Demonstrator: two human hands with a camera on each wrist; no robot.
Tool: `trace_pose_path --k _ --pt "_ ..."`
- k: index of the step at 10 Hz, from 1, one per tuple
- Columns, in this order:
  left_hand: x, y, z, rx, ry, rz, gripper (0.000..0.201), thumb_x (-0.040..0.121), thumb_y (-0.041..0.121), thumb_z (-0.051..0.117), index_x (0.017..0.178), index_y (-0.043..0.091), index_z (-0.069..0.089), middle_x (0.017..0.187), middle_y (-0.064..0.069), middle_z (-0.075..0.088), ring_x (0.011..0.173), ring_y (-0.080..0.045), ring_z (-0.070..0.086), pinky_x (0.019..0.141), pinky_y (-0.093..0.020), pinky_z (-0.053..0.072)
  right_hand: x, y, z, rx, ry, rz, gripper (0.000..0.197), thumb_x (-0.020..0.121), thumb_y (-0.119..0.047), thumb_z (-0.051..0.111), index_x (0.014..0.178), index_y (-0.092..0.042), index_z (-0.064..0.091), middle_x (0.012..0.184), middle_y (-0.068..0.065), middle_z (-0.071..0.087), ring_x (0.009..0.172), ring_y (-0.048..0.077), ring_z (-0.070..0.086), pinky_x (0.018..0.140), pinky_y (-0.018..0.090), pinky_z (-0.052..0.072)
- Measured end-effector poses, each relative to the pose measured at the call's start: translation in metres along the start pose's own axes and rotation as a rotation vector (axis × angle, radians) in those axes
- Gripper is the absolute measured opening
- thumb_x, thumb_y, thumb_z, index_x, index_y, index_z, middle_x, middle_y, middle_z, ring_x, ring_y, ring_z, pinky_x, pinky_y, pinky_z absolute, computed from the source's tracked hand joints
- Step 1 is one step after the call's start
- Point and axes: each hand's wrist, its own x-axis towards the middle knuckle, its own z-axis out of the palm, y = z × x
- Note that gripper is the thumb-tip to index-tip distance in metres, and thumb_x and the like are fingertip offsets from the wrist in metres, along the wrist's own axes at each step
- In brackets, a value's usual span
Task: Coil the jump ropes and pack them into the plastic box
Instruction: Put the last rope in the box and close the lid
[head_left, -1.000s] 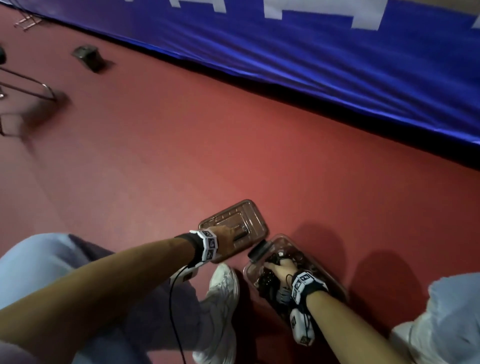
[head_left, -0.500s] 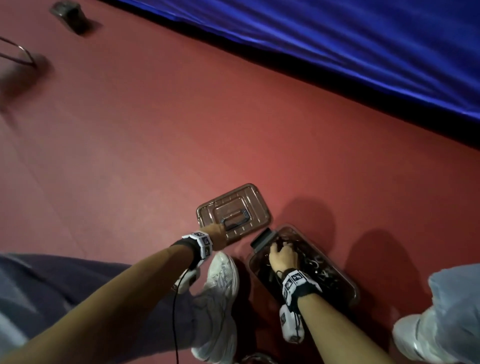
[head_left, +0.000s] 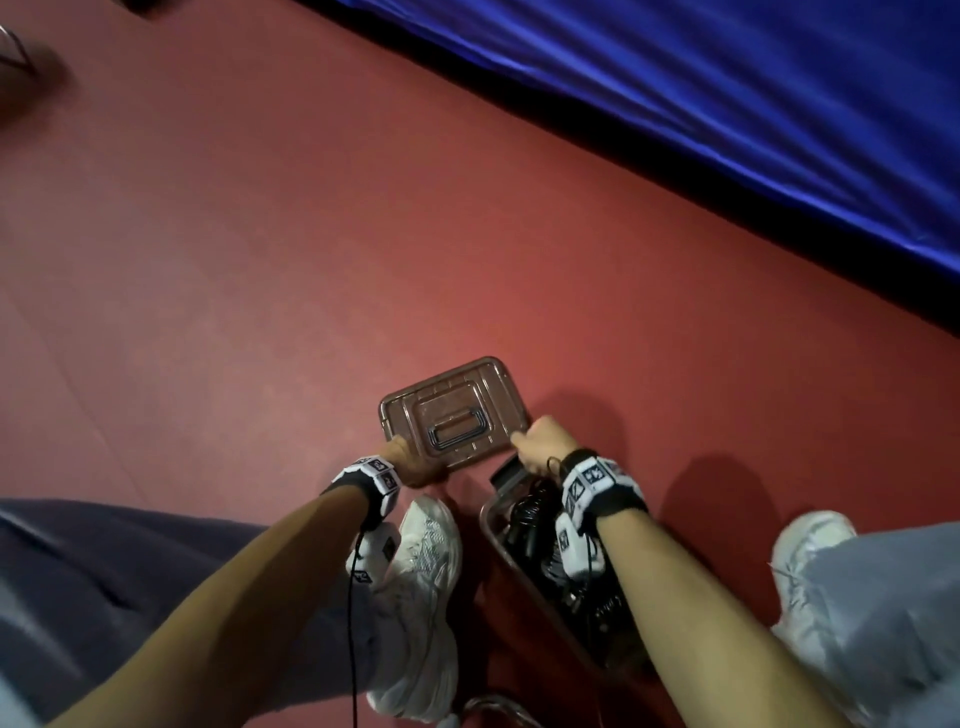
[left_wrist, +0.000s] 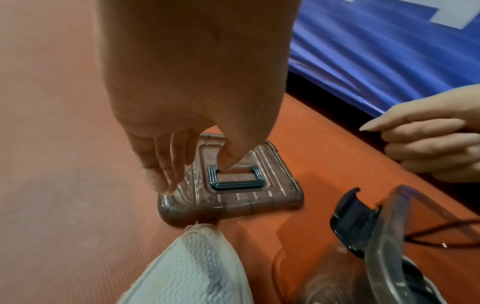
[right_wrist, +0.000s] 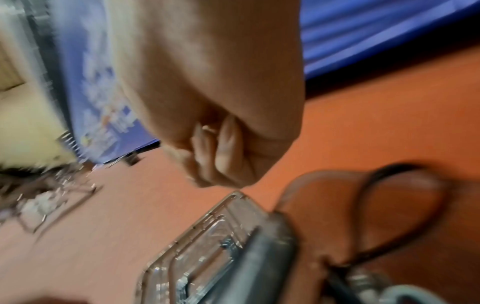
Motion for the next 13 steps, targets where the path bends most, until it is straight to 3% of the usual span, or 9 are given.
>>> trace_pose_path --k 1,2,4,5,6,9,11,12,13 --pt "0.019 -0.014 0.006 -0.159 -0.013 -0.071 0.028 0.098 0.014 0.054 0.115 -0.004 0.067 0.100 -0.017 0.070 0.077 -0.021 0.059 0.064 -0.028 0.051 0.039 -0.026 -0.007 0.167 0.051 0.021 0.030 0.096 -0.024 0.055 0.074 -0.008 0.067 0.056 0.001 0.060 0.042 0.014 0.053 0.047 0.023 0.045" --pt "0.046 -0.039 0.021 -0.338 -0.009 -0.171 0.031 0.092 0.022 0.069 0.115 0.002 0.067 0.102 -0.012 0.069 0.082 -0.019 0.059 0.064 -0.023 0.047 0.078 -0.036 0.002 0.222 -0.024 0.093 0.025 0.093 -0.032 0.062 0.100 -0.008 0.062 0.080 0.004 0.063 0.070 0.021 0.065 0.068 0.028 0.050" --pt "0.084 -0.056 0.042 -0.627 0.051 -0.463 0.047 0.095 0.027 0.061 0.126 -0.008 0.057 0.115 -0.020 0.064 0.102 -0.032 0.063 0.078 -0.035 0.052 0.135 -0.024 0.018 0.278 -0.004 0.344 0.088 0.086 -0.036 0.074 0.153 0.001 0.030 0.152 0.021 0.047 0.137 0.034 0.051 0.114 0.038 0.041" --pt "0.104 -0.064 0.050 -0.799 0.062 -0.545 0.054 0.093 0.039 0.061 0.128 -0.002 0.057 0.123 -0.019 0.062 0.111 -0.036 0.060 0.090 -0.041 0.054 0.152 -0.017 0.025 0.254 -0.060 0.324 0.095 0.080 -0.051 0.076 0.152 -0.004 0.037 0.150 0.017 0.050 0.134 0.034 0.053 0.113 0.041 0.043" --pt "0.113 -0.068 0.049 -0.963 0.042 -0.592 0.050 0.092 0.046 0.057 0.120 0.005 0.059 0.117 -0.015 0.063 0.093 -0.030 0.060 0.075 -0.034 0.052 0.170 -0.018 0.030 0.295 -0.090 0.319 0.103 0.075 -0.055 0.074 0.155 -0.006 0.031 0.153 0.015 0.045 0.136 0.038 0.050 0.113 0.047 0.042" --pt "0.110 -0.090 0.026 -1.064 0.040 -0.573 0.031 0.091 0.049 0.060 0.086 0.019 0.063 0.089 0.001 0.059 0.084 -0.020 0.053 0.076 -0.030 0.042 0.134 -0.013 0.002 0.344 -0.120 0.283 0.049 0.107 -0.029 0.045 0.146 0.000 0.045 0.147 0.015 0.050 0.137 0.032 0.049 0.111 0.037 0.039" --pt "0.095 -0.079 0.013 -0.975 0.123 -0.406 0.020 0.097 0.019 0.064 0.081 0.009 0.057 0.078 -0.007 0.058 0.065 -0.019 0.056 0.053 -0.022 0.054 0.116 -0.010 -0.005 0.407 -0.147 0.242 0.023 0.106 -0.030 0.049 0.095 -0.012 0.057 0.105 0.006 0.056 0.094 0.019 0.056 0.108 0.033 0.039" --pt "0.094 -0.069 0.008 -1.058 0.220 -0.354 0.020 0.095 0.021 0.068 0.084 0.006 0.060 0.060 -0.005 0.056 0.044 -0.014 0.053 0.038 -0.019 0.046 0.111 -0.012 -0.005 0.447 -0.063 0.267 0.055 0.100 -0.037 0.060 0.140 0.000 0.053 0.144 0.012 0.056 0.132 0.029 0.055 0.113 0.036 0.040" --pt "0.092 -0.059 -0.006 -1.114 0.211 -0.257 0.011 0.097 0.019 0.065 0.089 0.014 0.059 0.060 -0.001 0.053 0.038 -0.007 0.049 0.039 -0.019 0.044 0.089 -0.004 -0.028 0.427 0.178 0.262 0.062 0.092 -0.043 0.072 0.130 0.005 0.062 0.132 0.019 0.065 0.123 0.034 0.062 0.096 0.033 0.047"
